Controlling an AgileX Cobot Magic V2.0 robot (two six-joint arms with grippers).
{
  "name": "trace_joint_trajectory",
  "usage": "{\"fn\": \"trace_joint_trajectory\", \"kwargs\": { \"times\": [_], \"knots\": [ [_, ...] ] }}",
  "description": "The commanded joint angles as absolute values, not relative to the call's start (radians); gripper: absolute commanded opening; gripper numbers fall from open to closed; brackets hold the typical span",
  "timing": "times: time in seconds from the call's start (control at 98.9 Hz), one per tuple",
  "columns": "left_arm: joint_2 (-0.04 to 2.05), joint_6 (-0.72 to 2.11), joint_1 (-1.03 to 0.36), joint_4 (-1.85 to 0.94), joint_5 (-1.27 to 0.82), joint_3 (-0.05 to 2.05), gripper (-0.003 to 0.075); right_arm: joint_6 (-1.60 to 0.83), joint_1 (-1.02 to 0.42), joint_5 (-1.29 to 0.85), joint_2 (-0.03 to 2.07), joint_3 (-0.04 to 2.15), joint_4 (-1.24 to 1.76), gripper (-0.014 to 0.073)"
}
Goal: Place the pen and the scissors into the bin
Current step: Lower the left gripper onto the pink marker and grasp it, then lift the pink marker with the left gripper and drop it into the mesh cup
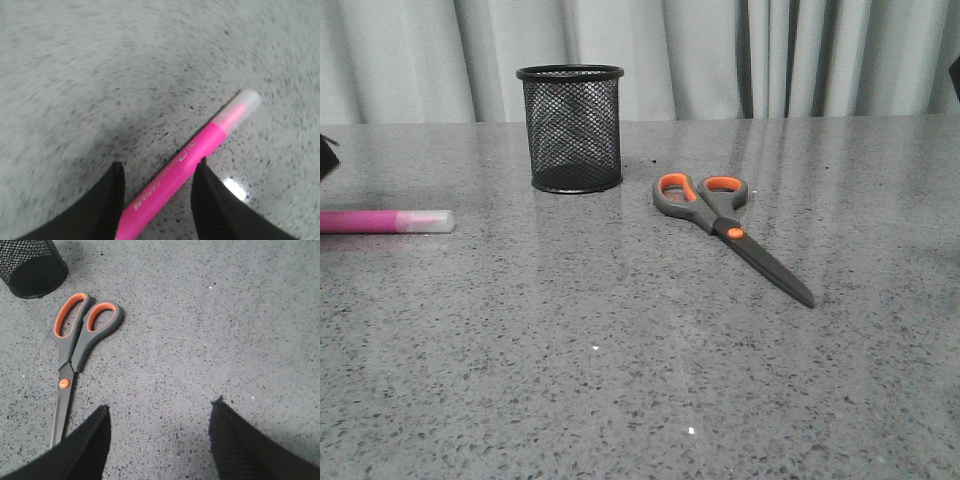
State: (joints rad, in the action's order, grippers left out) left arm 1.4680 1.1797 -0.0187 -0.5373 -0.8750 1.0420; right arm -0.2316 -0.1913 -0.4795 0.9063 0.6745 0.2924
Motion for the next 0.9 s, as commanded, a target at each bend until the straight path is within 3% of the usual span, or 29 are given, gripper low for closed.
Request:
{"fn": "trace_joint_trajectory", "kwargs": {
  "times": [0.0,0.404,0.647,0.738,0.849,0.889],
  "knots": [
    [1.504,1.328,-0.025,-0.580,-0.945,1.122,0.0293,-0.245,-0.186,-0.412,0.902,0.708,0.284,0.0391],
    [1.641,1.626,-0.050,-0.611,-1.024,1.196,0.0293,-0.245,-0.186,-0.412,0.902,0.708,0.284,0.0391],
    [1.659,1.642,-0.066,-0.586,-1.002,1.196,0.0288,-0.245,-0.186,-0.412,0.902,0.708,0.282,0.0391],
    [1.662,1.617,-0.066,-0.584,-1.015,1.196,0.0202,-0.245,-0.186,-0.412,0.902,0.708,0.282,0.0391],
    [1.662,1.587,-0.066,-0.584,-1.043,1.204,-0.0009,-0.245,-0.186,-0.412,0.902,0.708,0.282,0.0391],
    [1.662,1.585,-0.066,-0.588,-1.069,1.214,-0.0018,-0.245,-0.186,-0.414,0.902,0.708,0.282,0.0391]
  ]
}}
